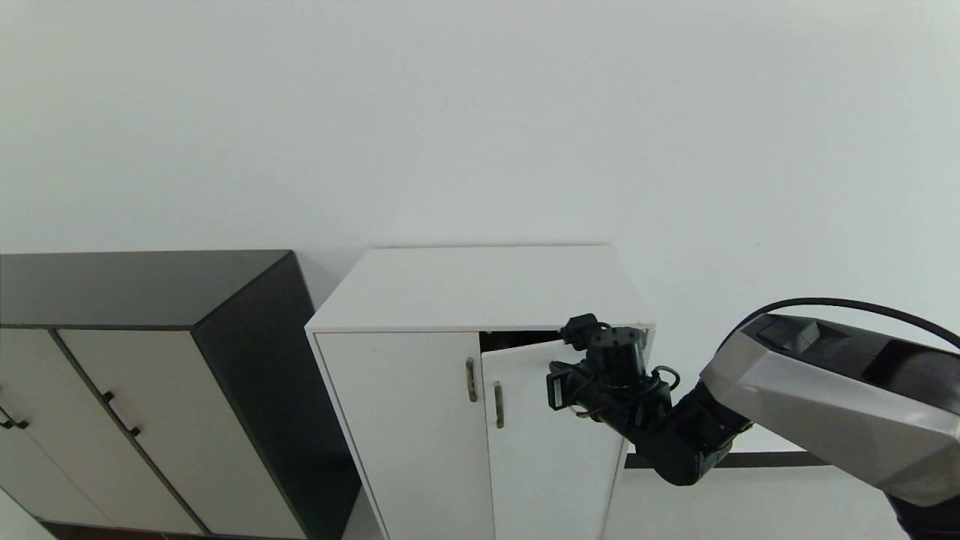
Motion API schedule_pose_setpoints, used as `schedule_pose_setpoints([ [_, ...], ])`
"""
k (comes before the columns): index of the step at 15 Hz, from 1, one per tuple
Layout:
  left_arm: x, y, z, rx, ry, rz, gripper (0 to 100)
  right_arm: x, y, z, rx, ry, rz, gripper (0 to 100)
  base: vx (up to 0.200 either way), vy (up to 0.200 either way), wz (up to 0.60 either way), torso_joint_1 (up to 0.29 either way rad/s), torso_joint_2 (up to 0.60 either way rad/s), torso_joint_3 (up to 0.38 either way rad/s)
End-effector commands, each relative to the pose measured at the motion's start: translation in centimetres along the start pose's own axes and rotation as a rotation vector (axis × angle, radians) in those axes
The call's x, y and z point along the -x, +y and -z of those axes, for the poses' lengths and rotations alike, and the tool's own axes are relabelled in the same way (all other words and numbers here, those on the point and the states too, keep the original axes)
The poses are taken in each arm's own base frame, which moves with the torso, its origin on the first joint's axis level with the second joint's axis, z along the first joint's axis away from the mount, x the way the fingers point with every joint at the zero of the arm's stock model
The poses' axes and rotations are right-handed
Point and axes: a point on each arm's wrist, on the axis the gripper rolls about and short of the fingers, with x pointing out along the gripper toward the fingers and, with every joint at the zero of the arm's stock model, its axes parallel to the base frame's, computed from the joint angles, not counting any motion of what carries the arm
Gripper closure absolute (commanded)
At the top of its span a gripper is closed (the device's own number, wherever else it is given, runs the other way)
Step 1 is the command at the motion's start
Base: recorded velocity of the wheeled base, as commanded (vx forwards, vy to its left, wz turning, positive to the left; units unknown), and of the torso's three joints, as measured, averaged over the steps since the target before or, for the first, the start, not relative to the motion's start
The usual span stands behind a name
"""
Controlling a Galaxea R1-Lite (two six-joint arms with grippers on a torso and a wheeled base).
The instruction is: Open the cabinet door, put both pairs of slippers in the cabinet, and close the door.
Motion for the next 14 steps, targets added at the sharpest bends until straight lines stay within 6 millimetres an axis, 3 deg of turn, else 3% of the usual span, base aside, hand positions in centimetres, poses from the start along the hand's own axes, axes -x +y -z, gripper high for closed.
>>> schedule_pose_setpoints([
  [1, 0.0, 0.0, 0.0, 0.000, 0.000, 0.000, 100, -0.9, -0.5, -0.1, -0.005, -0.008, 0.012, 100, 0.000, 0.000, 0.00, 0.000, 0.00, 0.000],
  [14, 0.0, 0.0, 0.0, 0.000, 0.000, 0.000, 100, -2.6, -1.4, -0.2, -0.010, -0.005, 0.036, 100, 0.000, 0.000, 0.00, 0.000, 0.00, 0.000],
])
